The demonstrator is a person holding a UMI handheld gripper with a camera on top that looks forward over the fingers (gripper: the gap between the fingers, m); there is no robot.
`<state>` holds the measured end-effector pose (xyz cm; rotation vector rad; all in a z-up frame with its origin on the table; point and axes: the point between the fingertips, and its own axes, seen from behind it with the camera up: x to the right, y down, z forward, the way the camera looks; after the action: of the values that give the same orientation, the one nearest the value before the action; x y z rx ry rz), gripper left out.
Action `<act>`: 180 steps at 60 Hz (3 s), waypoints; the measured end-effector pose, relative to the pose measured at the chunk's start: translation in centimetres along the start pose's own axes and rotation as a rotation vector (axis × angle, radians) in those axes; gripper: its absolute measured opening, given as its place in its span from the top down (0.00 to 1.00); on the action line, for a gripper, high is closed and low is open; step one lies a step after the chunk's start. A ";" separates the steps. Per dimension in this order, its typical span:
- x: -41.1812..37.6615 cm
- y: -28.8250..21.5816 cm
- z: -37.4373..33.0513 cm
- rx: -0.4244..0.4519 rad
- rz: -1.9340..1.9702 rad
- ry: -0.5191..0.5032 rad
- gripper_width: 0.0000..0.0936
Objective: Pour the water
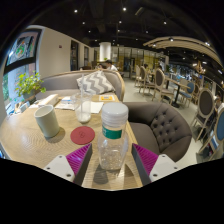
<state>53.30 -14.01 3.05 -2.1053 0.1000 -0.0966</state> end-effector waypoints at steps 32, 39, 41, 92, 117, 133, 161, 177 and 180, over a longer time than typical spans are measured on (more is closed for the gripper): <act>0.2 -2.8 1.9 0.015 -0.097 0.090 0.56; 0.3 -6.9 1.0 0.049 -0.281 0.211 0.56; 0.8 -8.2 0.5 0.061 -0.344 0.245 0.56; -12.1 -18.7 1.0 -0.067 -1.693 0.716 0.56; -12.6 -17.7 -0.9 0.063 -0.505 0.242 0.56; -11.5 -12.2 4.5 0.043 -0.030 0.013 0.56; -11.4 -5.3 9.9 0.029 0.007 -0.082 0.52; -11.4 -4.8 6.2 -0.091 0.038 -0.058 0.09; -11.5 -5.1 4.2 -0.111 0.038 -0.043 0.09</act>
<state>42.49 -6.52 4.99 -2.2141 0.1223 -0.0238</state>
